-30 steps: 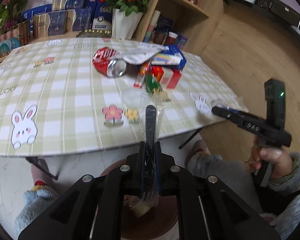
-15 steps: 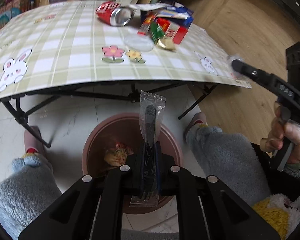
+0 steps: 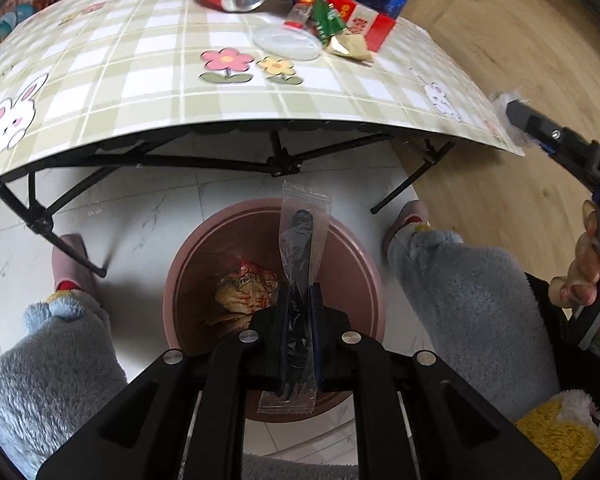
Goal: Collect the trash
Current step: 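Drop the wrapper into the maroon bin with the left gripper while the right drops the dome in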
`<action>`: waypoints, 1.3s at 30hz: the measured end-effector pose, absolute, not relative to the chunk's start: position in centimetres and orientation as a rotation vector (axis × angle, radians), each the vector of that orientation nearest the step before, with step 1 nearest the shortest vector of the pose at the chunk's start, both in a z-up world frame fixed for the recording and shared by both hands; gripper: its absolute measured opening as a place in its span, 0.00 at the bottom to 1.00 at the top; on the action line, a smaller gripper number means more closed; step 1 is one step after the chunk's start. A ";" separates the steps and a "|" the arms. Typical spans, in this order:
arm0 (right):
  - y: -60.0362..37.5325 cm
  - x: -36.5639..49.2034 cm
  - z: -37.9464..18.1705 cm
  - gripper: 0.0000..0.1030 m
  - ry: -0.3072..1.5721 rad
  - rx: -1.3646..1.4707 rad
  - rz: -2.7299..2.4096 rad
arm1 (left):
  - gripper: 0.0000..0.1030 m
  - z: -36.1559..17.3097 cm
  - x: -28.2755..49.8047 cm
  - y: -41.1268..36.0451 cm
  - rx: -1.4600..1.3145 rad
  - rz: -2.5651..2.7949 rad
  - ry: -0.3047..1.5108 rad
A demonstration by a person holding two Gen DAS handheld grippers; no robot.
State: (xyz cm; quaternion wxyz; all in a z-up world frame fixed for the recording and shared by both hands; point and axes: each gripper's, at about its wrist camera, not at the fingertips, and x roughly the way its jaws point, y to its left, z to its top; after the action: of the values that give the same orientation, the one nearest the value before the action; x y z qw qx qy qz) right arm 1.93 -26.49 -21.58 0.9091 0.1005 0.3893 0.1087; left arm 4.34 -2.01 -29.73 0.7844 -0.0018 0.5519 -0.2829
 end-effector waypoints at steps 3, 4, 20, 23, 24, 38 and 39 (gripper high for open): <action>-26.2 1.9 -22.2 0.32 0.825 0.202 0.231 | 0.38 -29.0 4.5 -1.8 -0.017 -0.612 1.169; -26.1 1.9 -22.3 0.32 0.832 0.199 0.231 | 0.48 -28.4 4.6 -1.4 -0.025 -0.598 1.140; -23.5 2.6 -23.6 0.32 0.902 0.155 0.261 | 0.94 -21.2 3.0 3.8 0.081 -0.377 0.644; -22.4 2.7 -24.3 0.32 0.930 0.136 0.279 | 0.94 -22.4 2.1 4.2 0.103 -0.368 0.644; -21.8 2.7 -24.5 0.32 0.939 0.125 0.287 | 0.94 -22.8 1.9 4.4 0.105 -0.363 0.650; -16.2 2.7 -26.9 0.33 1.042 0.020 0.390 | 0.94 -24.7 4.0 8.9 -0.123 -0.268 0.752; -16.1 2.7 -27.0 0.33 1.046 0.016 0.396 | 0.94 -24.7 4.0 9.0 -0.126 -0.266 0.755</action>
State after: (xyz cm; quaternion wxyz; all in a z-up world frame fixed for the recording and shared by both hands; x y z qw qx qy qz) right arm 2.67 -16.06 -26.97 0.8476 0.0076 0.4962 0.1879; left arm 4.00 9.03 -24.73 0.9191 -0.0615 0.3671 -0.1293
